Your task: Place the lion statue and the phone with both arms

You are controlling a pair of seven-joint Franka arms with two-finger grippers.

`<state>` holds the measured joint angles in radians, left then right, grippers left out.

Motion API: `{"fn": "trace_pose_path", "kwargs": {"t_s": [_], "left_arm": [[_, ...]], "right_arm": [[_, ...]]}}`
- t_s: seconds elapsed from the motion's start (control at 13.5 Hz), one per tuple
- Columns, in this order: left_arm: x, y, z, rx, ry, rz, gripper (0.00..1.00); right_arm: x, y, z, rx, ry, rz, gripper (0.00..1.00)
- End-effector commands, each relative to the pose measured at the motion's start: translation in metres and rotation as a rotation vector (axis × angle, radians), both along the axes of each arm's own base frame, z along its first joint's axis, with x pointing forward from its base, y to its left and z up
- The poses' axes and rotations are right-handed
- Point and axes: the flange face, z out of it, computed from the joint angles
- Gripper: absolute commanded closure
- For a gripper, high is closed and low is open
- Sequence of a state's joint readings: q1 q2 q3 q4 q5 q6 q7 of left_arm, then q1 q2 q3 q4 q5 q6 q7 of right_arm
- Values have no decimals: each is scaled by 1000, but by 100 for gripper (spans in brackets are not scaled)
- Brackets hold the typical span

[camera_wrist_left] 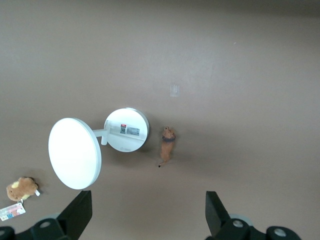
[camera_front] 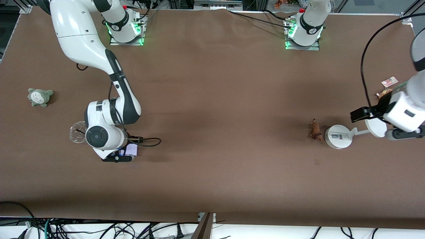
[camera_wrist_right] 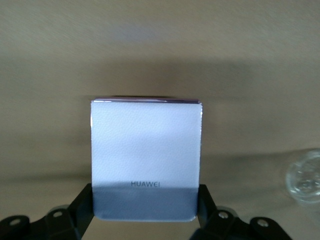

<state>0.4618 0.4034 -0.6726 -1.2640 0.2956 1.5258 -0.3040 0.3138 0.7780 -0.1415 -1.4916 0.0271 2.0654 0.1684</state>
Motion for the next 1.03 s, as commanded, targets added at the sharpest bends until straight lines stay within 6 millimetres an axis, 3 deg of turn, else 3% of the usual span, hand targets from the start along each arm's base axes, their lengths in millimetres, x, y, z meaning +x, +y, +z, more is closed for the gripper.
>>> {"fn": "trace_pose_path", "kwargs": {"t_s": [0.0, 0.22, 0.3, 0.37, 0.44, 0.52, 0.66, 0.74, 0.89, 0.96], "left_arm": [[0, -9, 5, -32, 13, -54, 0], [-18, -24, 26, -8, 31, -85, 0], [-30, -41, 42, 17, 25, -108, 0], [-36, -46, 47, 22, 24, -117, 0], [-36, -46, 48, 12, 21, -118, 0], [-35, -46, 48, 12, 19, -119, 0], [-34, -37, 47, 10, 21, -106, 0], [-33, -30, 45, 11, 20, -94, 0], [-49, -45, 50, 25, 12, -132, 0], [-50, -22, 45, -22, 11, -128, 0]], "right_arm": [[-21, -14, 11, 15, -10, 16, 53], [-36, -23, -1, 23, -26, 27, 53], [-41, -24, -4, 24, -27, 31, 53], [-44, -28, -4, 24, -23, 39, 51], [-44, -30, -4, 25, -22, 47, 42], [-44, -32, -4, 25, -22, 52, 22], [-42, -33, -1, 24, -22, 53, 0], [-39, -32, 7, 26, -33, 55, 0], [-27, -29, 38, 31, -84, 87, 0], [-22, -27, 55, 37, -96, 103, 0]]}}
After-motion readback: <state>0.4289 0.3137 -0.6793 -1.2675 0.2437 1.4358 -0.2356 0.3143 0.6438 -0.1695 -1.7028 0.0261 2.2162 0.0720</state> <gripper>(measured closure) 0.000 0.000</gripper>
